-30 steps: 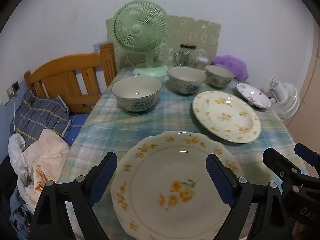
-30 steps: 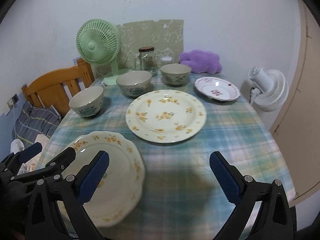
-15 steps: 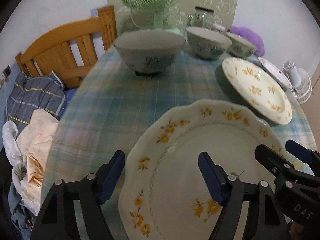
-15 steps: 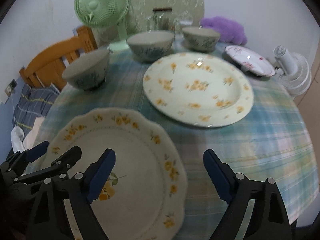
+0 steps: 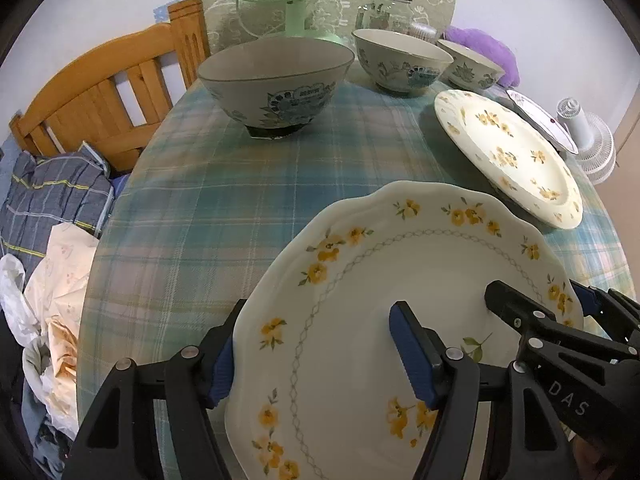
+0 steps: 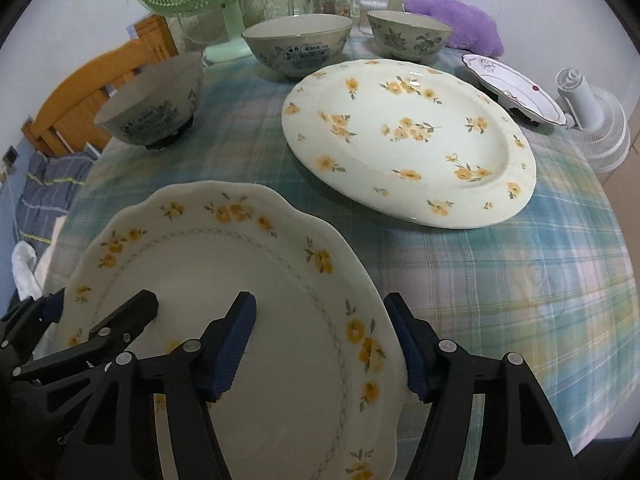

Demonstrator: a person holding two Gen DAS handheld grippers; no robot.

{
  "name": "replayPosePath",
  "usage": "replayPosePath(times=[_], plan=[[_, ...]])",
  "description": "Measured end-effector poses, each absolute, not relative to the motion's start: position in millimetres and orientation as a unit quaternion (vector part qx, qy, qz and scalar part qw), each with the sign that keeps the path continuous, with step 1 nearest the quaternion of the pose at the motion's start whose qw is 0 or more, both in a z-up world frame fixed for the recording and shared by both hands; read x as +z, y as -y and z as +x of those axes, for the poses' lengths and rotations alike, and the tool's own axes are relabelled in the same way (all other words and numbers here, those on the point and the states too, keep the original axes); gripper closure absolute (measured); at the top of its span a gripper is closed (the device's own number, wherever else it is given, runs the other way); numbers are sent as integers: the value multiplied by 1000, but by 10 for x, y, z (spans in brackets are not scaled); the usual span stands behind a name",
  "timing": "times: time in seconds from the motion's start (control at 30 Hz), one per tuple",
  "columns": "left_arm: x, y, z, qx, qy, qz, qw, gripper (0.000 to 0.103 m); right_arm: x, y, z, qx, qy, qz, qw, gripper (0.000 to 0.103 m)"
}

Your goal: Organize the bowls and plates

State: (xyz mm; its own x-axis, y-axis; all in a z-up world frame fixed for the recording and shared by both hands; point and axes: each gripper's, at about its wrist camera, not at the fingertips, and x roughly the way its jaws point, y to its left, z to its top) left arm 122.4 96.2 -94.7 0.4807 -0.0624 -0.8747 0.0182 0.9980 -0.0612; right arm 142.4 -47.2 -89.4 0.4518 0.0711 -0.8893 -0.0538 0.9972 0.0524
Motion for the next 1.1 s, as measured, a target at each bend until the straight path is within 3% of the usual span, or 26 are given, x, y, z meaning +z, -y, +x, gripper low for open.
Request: replayPosePath(times=[0.5, 1.1], plan=[[-685, -636, 1331, -89, -534, -29, 841, 31, -535, 823, 1323, -19, -537, 27, 843, 34], [-740, 835, 1273, -68, -534, -45, 841, 31, -515, 2298, 1325, 5, -520, 10, 854, 34]])
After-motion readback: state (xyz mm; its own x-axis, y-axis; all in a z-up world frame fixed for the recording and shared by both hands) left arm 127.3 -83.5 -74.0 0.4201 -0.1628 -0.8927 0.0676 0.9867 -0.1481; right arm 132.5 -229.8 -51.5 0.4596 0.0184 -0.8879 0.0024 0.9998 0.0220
